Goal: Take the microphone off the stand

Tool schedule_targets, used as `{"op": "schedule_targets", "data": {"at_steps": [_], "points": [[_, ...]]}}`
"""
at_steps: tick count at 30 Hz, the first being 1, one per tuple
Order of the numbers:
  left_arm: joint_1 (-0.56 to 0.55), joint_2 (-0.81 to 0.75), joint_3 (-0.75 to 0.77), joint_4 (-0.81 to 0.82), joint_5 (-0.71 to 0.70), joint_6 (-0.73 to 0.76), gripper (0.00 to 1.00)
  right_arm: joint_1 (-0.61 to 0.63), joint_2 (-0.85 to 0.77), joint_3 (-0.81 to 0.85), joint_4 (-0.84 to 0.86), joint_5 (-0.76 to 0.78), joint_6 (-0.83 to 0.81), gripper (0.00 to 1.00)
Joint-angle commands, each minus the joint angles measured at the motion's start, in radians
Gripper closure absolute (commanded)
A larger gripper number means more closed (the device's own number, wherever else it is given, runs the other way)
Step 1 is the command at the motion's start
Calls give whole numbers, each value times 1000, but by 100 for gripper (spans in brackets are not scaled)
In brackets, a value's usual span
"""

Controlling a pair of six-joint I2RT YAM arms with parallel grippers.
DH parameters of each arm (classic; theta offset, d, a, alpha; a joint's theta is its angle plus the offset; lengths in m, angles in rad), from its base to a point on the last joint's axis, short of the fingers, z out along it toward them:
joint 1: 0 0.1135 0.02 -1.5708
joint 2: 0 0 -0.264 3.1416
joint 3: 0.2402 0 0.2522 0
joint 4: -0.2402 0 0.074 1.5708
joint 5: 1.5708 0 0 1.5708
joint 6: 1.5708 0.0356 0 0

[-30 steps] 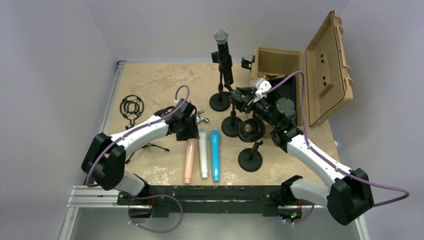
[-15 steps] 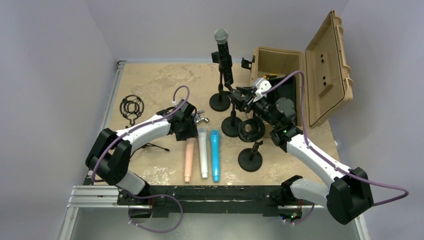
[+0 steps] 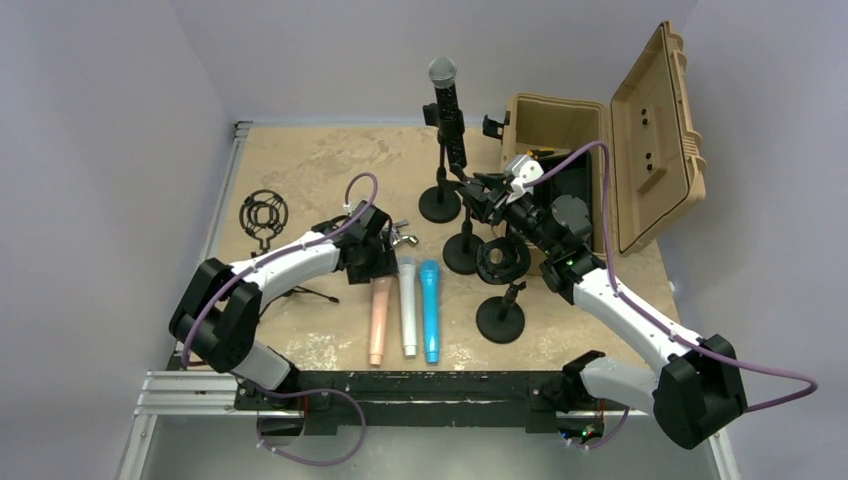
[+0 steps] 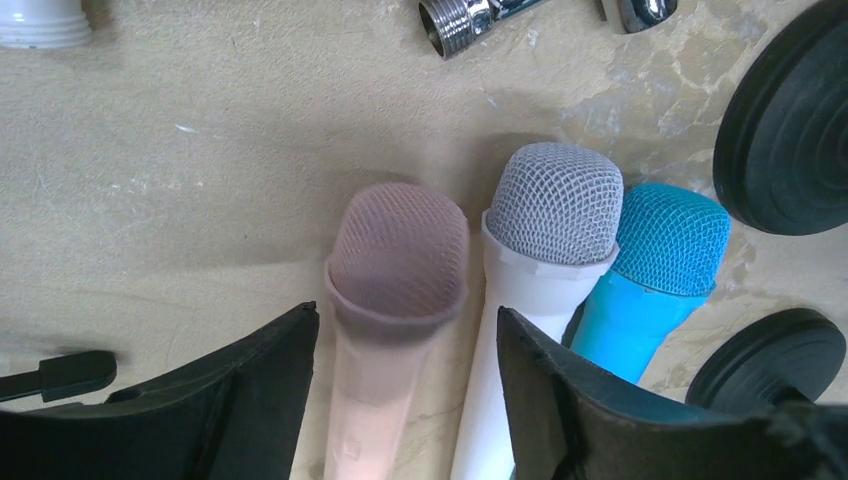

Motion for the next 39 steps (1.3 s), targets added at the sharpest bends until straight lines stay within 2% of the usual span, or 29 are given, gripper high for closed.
{"op": "schedule_targets", "data": {"at_steps": [1,6,11,16,18,21,28,29,30,34,39], "points": [[7,-68,-6,1,-10,-12,35,-2,-25,13,59,16,4,100],[6,-179,14,-66,-43,6,35,-3,-23,14,57,16,7,100],[6,-415,108,-126,-56,114,35,-2,-31,26,26,61,12,100],[5,-573,272,-99,-34,279,32,0,-46,46,-19,102,26,87],[6,-598,349,-91,-15,335,25,0,-49,51,-25,123,39,82],[6,-628,406,-76,1,408,22,1,-46,82,-72,155,74,73],[6,-776,233,110,-4,545,21,0,-51,233,-323,260,196,39],[6,-797,213,124,-5,556,21,0,-48,265,-378,264,213,20],[5,-806,196,130,-4,565,21,1,-47,290,-425,265,226,7],[6,-865,122,173,2,591,21,-2,-69,353,-537,272,369,1],[-6,-909,85,170,-6,603,21,-20,-59,404,-591,225,569,1]]}}
